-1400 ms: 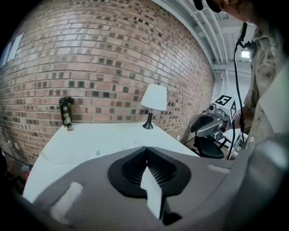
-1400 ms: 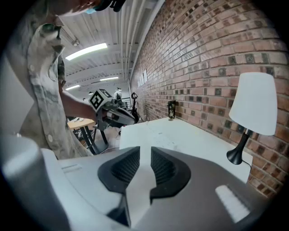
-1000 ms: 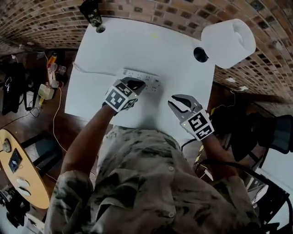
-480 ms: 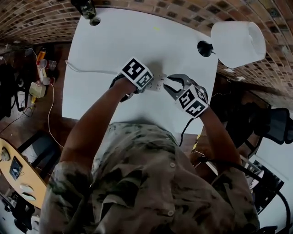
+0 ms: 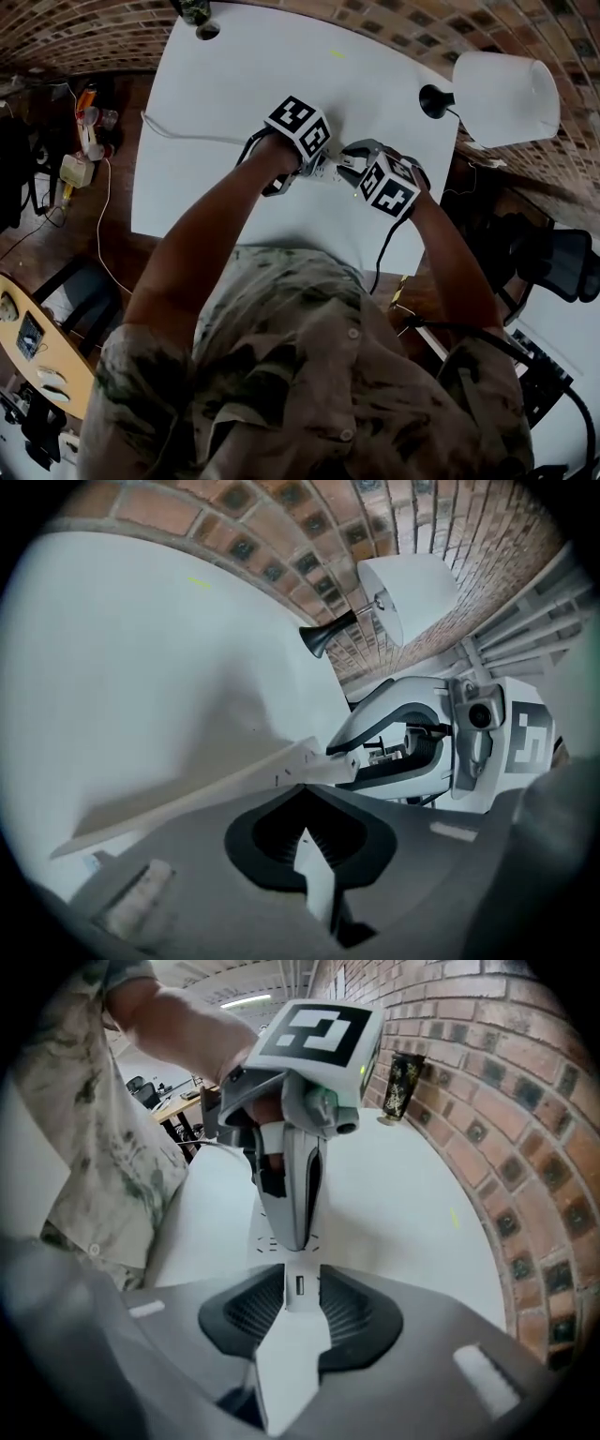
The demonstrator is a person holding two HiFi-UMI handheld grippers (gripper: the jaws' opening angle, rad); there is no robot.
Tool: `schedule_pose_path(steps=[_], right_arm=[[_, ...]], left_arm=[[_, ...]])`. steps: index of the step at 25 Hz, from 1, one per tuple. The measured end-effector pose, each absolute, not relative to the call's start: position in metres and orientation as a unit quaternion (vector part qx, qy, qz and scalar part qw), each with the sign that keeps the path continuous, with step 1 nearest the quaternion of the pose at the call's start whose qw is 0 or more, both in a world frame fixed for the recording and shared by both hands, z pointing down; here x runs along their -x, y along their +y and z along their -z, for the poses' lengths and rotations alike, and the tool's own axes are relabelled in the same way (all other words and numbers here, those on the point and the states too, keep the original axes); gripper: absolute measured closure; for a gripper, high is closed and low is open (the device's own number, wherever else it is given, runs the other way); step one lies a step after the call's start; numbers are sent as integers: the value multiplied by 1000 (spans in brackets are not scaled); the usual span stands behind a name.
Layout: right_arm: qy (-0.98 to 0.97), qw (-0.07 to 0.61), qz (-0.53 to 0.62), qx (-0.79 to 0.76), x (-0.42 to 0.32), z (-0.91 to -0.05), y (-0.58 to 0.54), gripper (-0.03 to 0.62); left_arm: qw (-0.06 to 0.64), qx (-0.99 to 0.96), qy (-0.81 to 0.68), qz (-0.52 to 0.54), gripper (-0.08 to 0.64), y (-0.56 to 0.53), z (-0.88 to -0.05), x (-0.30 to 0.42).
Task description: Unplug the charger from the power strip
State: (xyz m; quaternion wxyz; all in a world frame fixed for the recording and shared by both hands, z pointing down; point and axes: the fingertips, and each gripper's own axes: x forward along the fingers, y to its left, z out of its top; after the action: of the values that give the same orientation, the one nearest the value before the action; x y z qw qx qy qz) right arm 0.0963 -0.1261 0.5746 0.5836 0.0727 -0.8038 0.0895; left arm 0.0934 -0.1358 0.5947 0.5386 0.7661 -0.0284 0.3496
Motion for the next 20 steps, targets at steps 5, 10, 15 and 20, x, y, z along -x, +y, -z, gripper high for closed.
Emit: schedule_pose_path(steps=[5,10,15,20], right_arm=[[-784,613,-87,-38,-94,-584,-124,483],[-770,630,-96,-9,-93,-587,-123,483],[-761,641,-103,2,-93,-587,-123,485],[-755,649,-98,4,-93,-587,-123,486]], left_arm=[[536,-767,-31,-351,561,-136,-595,-94],[537,-768,-30,-348,561,-136,-595,-94],[534,-768,-26,-353,562,-136,-595,-94],[532,-768,-27,-356,563,-136,-595,-94]])
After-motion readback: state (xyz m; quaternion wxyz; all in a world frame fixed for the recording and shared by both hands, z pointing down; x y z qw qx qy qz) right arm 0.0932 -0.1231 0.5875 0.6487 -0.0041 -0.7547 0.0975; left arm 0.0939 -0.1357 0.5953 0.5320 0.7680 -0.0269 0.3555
